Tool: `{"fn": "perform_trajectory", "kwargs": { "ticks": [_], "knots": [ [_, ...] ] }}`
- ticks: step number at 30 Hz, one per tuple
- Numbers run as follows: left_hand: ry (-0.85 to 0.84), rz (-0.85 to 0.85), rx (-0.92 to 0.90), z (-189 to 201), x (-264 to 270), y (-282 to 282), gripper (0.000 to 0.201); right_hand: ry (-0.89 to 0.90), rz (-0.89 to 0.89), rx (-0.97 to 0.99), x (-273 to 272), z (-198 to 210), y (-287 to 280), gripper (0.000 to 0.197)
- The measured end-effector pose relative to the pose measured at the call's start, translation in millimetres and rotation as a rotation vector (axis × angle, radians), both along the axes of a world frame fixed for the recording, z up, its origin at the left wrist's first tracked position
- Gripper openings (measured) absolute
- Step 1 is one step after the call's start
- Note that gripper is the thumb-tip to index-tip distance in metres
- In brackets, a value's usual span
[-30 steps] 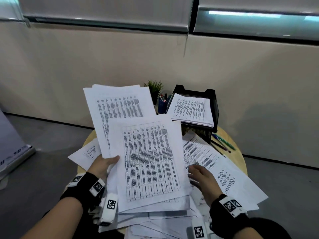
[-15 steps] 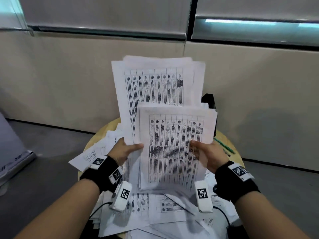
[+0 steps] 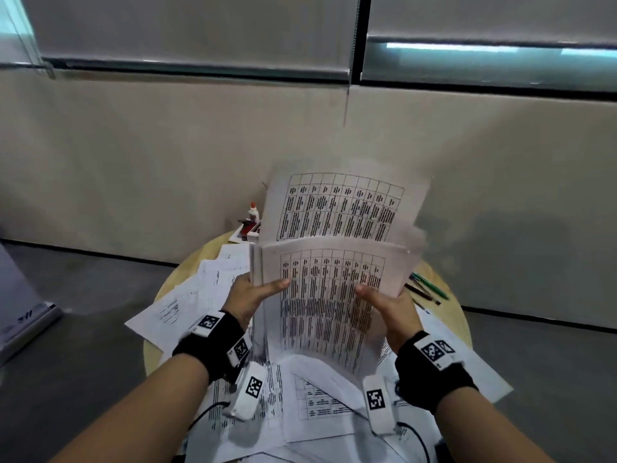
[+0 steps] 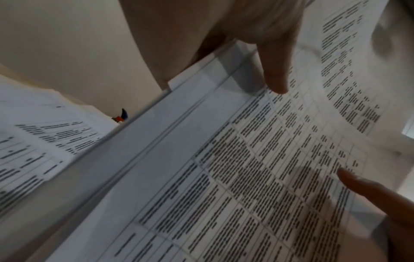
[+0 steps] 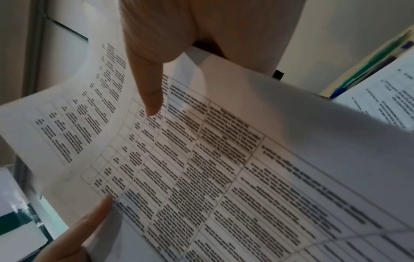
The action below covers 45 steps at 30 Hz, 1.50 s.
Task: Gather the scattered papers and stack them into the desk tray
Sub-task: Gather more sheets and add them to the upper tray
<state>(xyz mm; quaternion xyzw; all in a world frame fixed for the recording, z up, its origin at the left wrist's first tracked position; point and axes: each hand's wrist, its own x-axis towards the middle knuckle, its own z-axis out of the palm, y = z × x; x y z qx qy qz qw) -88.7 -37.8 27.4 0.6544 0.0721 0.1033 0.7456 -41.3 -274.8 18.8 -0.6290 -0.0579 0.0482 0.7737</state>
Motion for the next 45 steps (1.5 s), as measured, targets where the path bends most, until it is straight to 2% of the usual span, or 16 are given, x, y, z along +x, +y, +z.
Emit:
{"fn": "perform_trajectory", "kwargs": {
  "ticks": [2,5,9,13,15,19,22,26,29,32,35,38,42,45],
  "knots": [
    [0.007,0.019,-0.004,-3,0,0,0.077,0.01,0.017,-0.001,-4,2,2,0.033],
    [-0.018,0.037,-0.002,-4,1,0,0.09,0.003,0.037,0.003,-4,5,3,0.034],
    [-0.054,0.034,-0.007,-3,1,4,0.082,-0.02,0.056,-0.031,-5,5,2,0.045],
    [-0.018,0.036,-0.107,-6,1,-6,0.083,-0.005,0.054,-0.018,-10,-2,3,0.05],
    [-0.035,0.059,-0.136,1,3,-14,0.086,-0.028,0.02,0.022,-10,4,6,0.047],
    [-0.081,0.069,-0.158,24,4,-24,0.08,-0.126,0.01,0.003,-5,19,1,0.027],
    [-0.12,0.053,-0.131,24,5,-23,0.08,-0.141,-0.002,-0.01,-6,22,-7,0.035],
    [-0.101,0.045,-0.077,13,6,-23,0.093,-0.129,-0.007,0.005,-7,19,-13,0.025],
    [-0.059,0.016,-0.065,7,9,-27,0.083,-0.131,-0.017,-0.036,-4,15,-12,0.025],
    [-0.059,0.028,-0.07,12,10,-32,0.081,-0.117,-0.02,-0.059,-1,12,-12,0.024],
    [-0.18,0.092,-0.056,35,10,-36,0.038,-0.12,-0.017,-0.05,0,13,-14,0.025],
    [-0.369,0.101,-0.031,73,6,-35,0.021,-0.118,-0.005,-0.045,1,13,-15,0.027],
    [-0.594,0.079,0.162,118,1,-26,0.038,-0.109,-0.01,-0.034,4,12,-15,0.026],
    [-0.625,0.021,0.314,135,4,-27,0.03,-0.102,-0.007,-0.021,4,11,-15,0.027]
  ]
}}
